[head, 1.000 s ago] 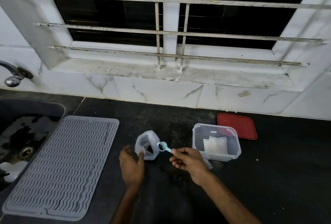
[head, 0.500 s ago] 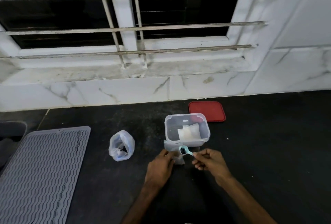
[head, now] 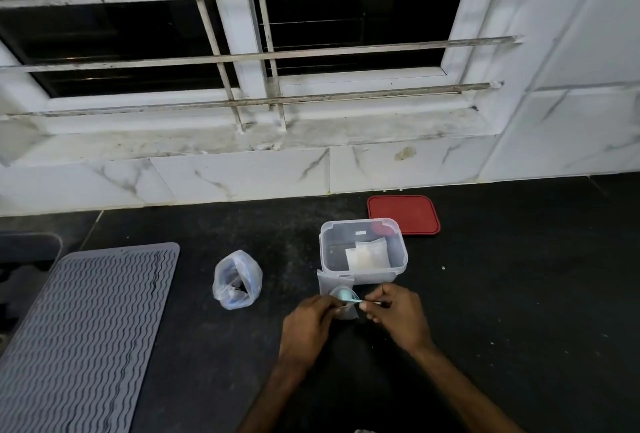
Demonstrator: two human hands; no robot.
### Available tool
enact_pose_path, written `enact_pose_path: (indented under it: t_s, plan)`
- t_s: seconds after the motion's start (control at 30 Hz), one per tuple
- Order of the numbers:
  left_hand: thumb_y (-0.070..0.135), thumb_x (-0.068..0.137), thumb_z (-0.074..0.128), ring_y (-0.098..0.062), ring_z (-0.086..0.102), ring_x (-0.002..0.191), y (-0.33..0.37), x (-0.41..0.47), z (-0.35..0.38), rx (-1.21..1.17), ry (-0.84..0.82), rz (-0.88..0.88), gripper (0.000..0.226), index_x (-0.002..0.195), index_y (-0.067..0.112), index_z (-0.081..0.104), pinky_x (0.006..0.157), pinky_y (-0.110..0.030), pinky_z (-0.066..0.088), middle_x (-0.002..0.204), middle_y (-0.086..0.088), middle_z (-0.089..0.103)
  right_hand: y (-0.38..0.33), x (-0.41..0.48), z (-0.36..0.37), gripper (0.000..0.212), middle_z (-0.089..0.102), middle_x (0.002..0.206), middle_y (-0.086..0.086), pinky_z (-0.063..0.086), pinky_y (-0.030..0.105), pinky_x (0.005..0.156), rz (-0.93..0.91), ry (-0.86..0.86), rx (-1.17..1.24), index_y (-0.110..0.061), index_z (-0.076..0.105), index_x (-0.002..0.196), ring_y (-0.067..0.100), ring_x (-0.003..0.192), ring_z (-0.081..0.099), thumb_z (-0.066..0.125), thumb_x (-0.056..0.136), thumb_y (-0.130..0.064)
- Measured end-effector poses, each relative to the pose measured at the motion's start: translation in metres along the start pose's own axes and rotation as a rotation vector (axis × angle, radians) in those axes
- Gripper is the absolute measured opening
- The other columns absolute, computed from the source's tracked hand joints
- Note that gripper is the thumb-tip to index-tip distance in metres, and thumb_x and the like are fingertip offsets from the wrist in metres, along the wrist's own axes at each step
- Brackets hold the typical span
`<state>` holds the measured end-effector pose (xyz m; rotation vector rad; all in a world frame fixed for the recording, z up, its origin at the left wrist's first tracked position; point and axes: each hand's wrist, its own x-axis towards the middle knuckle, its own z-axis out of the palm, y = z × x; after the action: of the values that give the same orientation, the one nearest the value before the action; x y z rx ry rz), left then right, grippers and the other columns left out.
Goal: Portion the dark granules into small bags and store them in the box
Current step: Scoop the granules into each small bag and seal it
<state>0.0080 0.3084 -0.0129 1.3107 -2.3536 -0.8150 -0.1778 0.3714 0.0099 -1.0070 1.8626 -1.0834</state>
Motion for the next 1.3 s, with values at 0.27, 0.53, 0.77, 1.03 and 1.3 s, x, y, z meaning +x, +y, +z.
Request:
enact_pose_path:
  t_s: [0.27, 0.53, 0.77, 1.03, 1.3]
  plan:
    - [0.037, 0.094, 0.057, 0.000, 0.060, 0.096, -0.002, -0.001, -0.001, -0.034, 0.035, -0.020, 0.016, 0.106, 0.036, 0.066, 0.079, -0.024, 0.051, 0.108, 0.018, 0.064, 0.001, 0.004, 0.007, 0.016, 0.074, 0.071, -0.006, 0.056, 0.024, 0.062, -0.062, 0.034, -0.044, -0.017, 0.071, 0.075, 0.008, 0.065, 0.071, 0.084, 0.071, -0.010]
    - [0.043, 0.089, 0.062, 0.003, 0.062, 0.089, -0.001, 0.001, -0.001, -0.100, 0.026, -0.116, 0.025, 0.109, 0.042, 0.048, 0.077, -0.026, 0.053, 0.101, 0.022, 0.065, 0.009, 0.003, 0.007, 0.016, 0.074, 0.070, 0.002, 0.054, 0.022, 0.059, -0.046, 0.049, 0.067, -0.011, 0.071, 0.077, 0.012, 0.062, 0.070, 0.084, 0.072, -0.004]
    - [0.044, 0.081, 0.071, 0.001, 0.058, 0.097, -0.006, 0.008, 0.002, -0.187, 0.053, -0.154, 0.047, 0.123, 0.041, 0.050, 0.081, -0.025, 0.051, 0.114, 0.023, 0.053, 0.009, 0.005, 0.002, 0.012, 0.075, 0.079, 0.016, 0.056, 0.028, 0.059, 0.165, 0.101, 0.460, 0.002, 0.066, 0.091, 0.022, 0.065, 0.069, 0.072, 0.086, -0.007]
    - [0.033, 0.085, 0.073, 0.003, 0.059, 0.092, -0.015, 0.011, 0.010, -0.263, 0.056, -0.204, 0.017, 0.100, 0.037, 0.065, 0.079, -0.014, 0.047, 0.106, 0.017, 0.055, 0.040, 0.004, -0.015, 0.012, 0.075, 0.078, 0.010, 0.046, 0.019, 0.052, 0.412, 0.076, 0.487, -0.003, 0.068, 0.094, 0.011, 0.057, 0.060, 0.068, 0.090, -0.015]
    - [0.029, 0.085, 0.073, 0.004, 0.061, 0.088, -0.016, 0.006, 0.011, -0.349, 0.114, -0.190, 0.009, 0.084, 0.036, 0.068, 0.079, -0.023, 0.054, 0.098, 0.018, 0.059, 0.063, 0.020, -0.014, 0.011, 0.074, 0.082, 0.005, 0.056, 0.036, 0.066, 0.293, 0.162, -0.059, -0.017, 0.072, 0.079, 0.010, 0.065, 0.061, 0.077, 0.083, -0.025]
